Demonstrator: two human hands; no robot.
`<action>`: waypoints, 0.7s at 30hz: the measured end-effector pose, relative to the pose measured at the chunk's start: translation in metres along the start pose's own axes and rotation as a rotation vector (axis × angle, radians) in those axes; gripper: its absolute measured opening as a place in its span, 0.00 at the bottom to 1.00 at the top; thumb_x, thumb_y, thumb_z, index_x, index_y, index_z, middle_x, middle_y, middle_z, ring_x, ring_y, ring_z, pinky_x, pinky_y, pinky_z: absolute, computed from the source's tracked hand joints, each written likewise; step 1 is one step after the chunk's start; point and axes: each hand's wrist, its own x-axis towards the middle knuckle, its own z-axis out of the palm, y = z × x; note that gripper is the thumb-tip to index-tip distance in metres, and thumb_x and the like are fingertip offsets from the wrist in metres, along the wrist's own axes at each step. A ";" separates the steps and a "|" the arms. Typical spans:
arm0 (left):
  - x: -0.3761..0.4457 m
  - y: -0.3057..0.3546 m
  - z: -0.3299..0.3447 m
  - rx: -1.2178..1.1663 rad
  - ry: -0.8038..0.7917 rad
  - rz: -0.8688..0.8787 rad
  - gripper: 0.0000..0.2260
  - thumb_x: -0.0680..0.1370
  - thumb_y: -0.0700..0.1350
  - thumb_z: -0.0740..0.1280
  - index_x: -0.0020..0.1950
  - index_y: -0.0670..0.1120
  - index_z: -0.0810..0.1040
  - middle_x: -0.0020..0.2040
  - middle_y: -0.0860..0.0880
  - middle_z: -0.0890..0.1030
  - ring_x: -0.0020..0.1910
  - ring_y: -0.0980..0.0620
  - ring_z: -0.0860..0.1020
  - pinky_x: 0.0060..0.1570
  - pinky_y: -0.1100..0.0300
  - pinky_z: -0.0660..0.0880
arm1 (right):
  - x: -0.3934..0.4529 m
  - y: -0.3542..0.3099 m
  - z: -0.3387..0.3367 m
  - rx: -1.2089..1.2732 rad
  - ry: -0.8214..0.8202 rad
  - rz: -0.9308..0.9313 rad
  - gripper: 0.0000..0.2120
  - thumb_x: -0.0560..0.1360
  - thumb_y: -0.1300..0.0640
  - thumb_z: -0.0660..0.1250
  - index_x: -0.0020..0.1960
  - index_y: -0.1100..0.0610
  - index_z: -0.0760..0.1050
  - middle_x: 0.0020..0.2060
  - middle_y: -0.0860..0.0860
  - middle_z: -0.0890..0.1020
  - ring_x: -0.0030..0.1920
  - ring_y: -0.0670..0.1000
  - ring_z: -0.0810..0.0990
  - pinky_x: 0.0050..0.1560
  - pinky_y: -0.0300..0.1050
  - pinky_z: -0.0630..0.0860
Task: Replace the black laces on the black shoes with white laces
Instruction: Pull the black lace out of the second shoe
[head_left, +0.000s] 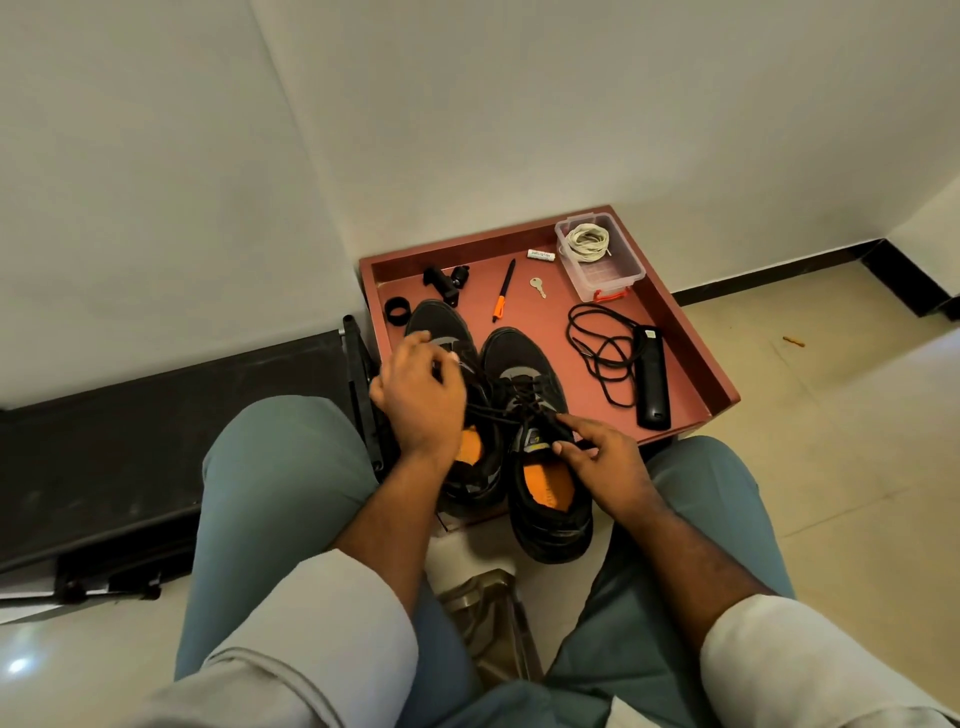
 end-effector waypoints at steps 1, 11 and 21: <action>0.008 -0.002 -0.005 -0.048 0.060 -0.090 0.03 0.77 0.43 0.68 0.44 0.46 0.81 0.54 0.52 0.80 0.54 0.53 0.76 0.61 0.48 0.68 | 0.000 0.001 0.000 -0.011 -0.006 0.000 0.19 0.75 0.60 0.70 0.65 0.55 0.76 0.57 0.48 0.79 0.58 0.47 0.77 0.61 0.47 0.76; 0.025 -0.017 -0.007 -0.227 0.166 -0.427 0.03 0.76 0.40 0.70 0.47 0.42 0.82 0.49 0.45 0.82 0.43 0.55 0.76 0.31 0.81 0.64 | -0.004 0.000 0.008 -0.129 0.024 -0.055 0.19 0.76 0.65 0.66 0.67 0.59 0.74 0.62 0.54 0.79 0.64 0.52 0.76 0.68 0.48 0.70; 0.029 -0.025 -0.005 -0.326 0.240 -0.487 0.12 0.75 0.43 0.71 0.38 0.59 0.74 0.47 0.48 0.82 0.41 0.48 0.83 0.37 0.50 0.82 | -0.002 0.002 0.013 -0.244 -0.038 -0.077 0.21 0.78 0.63 0.63 0.71 0.55 0.70 0.61 0.51 0.75 0.62 0.54 0.72 0.65 0.42 0.66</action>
